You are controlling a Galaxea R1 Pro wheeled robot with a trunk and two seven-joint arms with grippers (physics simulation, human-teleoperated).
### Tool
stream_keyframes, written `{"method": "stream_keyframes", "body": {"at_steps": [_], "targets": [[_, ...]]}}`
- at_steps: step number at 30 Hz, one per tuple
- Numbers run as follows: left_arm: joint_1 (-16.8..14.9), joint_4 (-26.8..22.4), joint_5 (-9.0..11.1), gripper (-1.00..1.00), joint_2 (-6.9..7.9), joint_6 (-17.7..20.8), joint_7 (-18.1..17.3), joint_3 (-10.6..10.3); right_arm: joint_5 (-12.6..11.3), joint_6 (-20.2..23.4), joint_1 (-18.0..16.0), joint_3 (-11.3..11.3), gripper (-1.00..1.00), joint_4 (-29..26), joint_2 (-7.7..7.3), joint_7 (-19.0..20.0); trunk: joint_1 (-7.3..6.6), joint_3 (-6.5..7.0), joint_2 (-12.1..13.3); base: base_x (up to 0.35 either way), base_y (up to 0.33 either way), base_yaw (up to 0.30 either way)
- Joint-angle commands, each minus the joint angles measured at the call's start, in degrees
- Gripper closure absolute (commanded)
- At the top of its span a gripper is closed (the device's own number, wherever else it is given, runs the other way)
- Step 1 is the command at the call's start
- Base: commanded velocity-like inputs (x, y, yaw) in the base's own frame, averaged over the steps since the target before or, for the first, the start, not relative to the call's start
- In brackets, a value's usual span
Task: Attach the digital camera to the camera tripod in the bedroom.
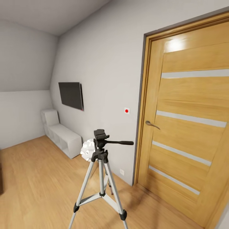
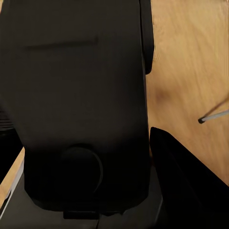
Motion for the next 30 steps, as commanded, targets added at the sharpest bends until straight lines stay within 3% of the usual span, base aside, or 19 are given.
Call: {"method": "stream_keyframes", "body": {"at_steps": [1, 30], "targets": [[-0.03, 0.09, 0.47, 1.0, -0.01, -0.15, -0.24, -0.49, 0.53, -0.35, -0.05, -0.49, -1.0, 0.19, -0.04, 0.1, 0.02, -0.02, -0.04, 0.0, -0.005, 0.265], [-0.03, 0.09, 0.65, 1.0, 0.0, -0.01, -0.21, -0.36, 0.53, -0.35, -0.05, -0.49, -1.0, 0.19, -0.05, 0.09, 0.02, -0.02, -0.04, 0.0, 0.0, 0.274]]}}
